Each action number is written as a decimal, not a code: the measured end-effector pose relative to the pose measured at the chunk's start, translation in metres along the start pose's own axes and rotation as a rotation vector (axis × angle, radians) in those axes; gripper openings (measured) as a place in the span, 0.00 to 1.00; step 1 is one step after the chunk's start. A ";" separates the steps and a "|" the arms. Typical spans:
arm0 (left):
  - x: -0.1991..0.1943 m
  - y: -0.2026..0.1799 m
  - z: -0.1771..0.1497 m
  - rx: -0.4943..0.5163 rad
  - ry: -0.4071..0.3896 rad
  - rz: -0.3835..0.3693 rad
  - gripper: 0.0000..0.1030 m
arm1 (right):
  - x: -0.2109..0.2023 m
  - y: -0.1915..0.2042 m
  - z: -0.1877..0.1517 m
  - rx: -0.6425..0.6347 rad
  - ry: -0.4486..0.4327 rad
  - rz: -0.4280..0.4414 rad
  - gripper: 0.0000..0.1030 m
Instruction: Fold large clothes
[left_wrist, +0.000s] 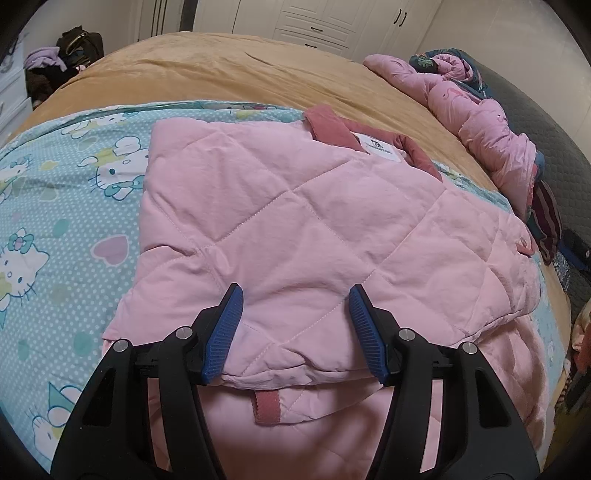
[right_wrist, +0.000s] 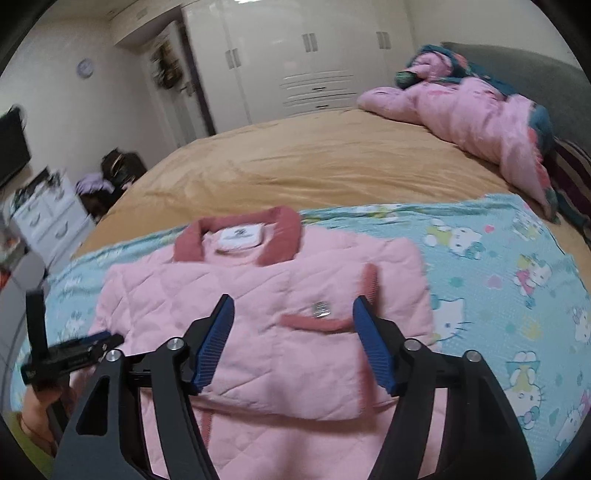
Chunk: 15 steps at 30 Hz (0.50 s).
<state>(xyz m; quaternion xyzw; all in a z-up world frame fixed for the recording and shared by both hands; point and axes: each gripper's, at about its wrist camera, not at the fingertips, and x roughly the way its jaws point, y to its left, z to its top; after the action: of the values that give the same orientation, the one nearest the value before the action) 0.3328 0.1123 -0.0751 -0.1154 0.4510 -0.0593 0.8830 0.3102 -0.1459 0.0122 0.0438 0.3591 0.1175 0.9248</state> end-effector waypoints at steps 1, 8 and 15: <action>0.001 0.001 -0.001 0.001 -0.001 0.000 0.49 | 0.005 0.009 -0.002 -0.021 0.013 0.004 0.66; 0.003 0.001 -0.003 0.003 0.002 0.001 0.50 | 0.050 0.040 -0.016 -0.082 0.128 -0.010 0.73; 0.004 0.001 -0.004 0.006 0.004 -0.001 0.50 | 0.093 0.023 -0.034 -0.010 0.233 -0.018 0.80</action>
<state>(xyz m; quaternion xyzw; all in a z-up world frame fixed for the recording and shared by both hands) 0.3322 0.1115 -0.0807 -0.1126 0.4526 -0.0614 0.8824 0.3497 -0.1003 -0.0696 0.0218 0.4638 0.1152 0.8781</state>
